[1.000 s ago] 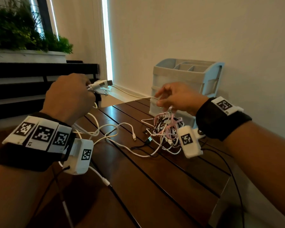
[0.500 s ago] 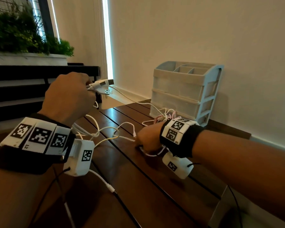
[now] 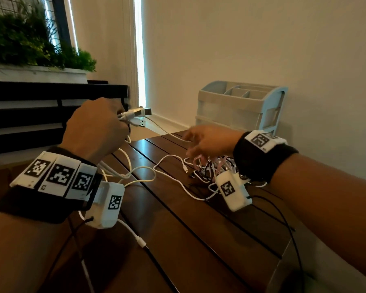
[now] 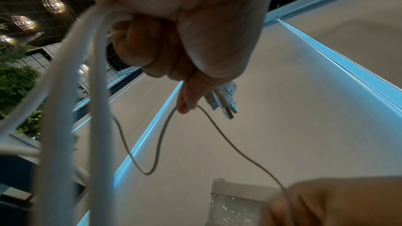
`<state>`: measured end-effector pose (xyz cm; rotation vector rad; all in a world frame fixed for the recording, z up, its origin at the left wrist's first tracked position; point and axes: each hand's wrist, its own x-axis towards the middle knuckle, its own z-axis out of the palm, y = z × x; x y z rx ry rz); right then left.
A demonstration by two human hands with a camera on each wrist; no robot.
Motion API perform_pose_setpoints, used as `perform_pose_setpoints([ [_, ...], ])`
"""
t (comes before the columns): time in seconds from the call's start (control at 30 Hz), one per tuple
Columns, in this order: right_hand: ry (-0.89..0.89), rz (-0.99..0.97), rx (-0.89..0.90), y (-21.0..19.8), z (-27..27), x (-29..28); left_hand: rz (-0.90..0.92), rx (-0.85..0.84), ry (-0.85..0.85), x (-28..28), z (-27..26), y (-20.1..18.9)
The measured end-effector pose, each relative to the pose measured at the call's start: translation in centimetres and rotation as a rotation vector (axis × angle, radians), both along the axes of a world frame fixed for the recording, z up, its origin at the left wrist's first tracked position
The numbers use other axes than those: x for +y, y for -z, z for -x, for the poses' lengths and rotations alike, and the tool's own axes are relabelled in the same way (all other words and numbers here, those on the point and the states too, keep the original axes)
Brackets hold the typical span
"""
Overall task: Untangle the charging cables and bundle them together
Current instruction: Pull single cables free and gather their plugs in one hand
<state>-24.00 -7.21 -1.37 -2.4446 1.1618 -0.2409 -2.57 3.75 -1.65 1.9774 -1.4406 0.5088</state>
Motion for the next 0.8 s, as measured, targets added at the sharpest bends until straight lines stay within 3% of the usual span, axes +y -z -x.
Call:
perform_pose_setpoints([
  [0.1,0.039,0.073,0.242,0.6,0.8,-1.5,0.002,0.013,-0.031,0.6,-1.0,-0.3],
  [0.23,0.207,0.28,0.27,-1.1,3.0,-3.5,0.03,0.046,-0.083,1.4,-2.4,-0.9],
  [0.33,0.246,0.447,0.111,-2.9,3.7,-3.6,0.037,0.088,-0.16,1.3,-3.2,-0.6],
  [0.43,0.228,0.26,-0.249,-4.9,3.7,-2.3,-0.057,0.118,-0.228,1.1,-3.7,0.0],
  [0.5,0.242,0.181,-0.144,-5.1,3.4,-1.8,-0.065,0.124,-0.22,1.2,-3.3,-0.1],
  [0.57,0.291,0.271,0.132,-4.3,2.8,-1.3,-0.005,0.133,-0.16,1.4,-2.2,-0.8],
  [0.6,0.3,0.338,0.178,-3.7,2.5,-1.1,0.033,0.126,-0.113,1.5,-1.3,-1.2],
  [0.7,0.287,0.231,0.042,-2.9,2.0,-0.9,0.092,0.147,0.09,1.9,1.6,-2.1],
  [0.8,0.172,0.21,0.05,-2.2,1.7,-0.2,0.049,0.243,0.294,1.5,4.4,-1.5],
])
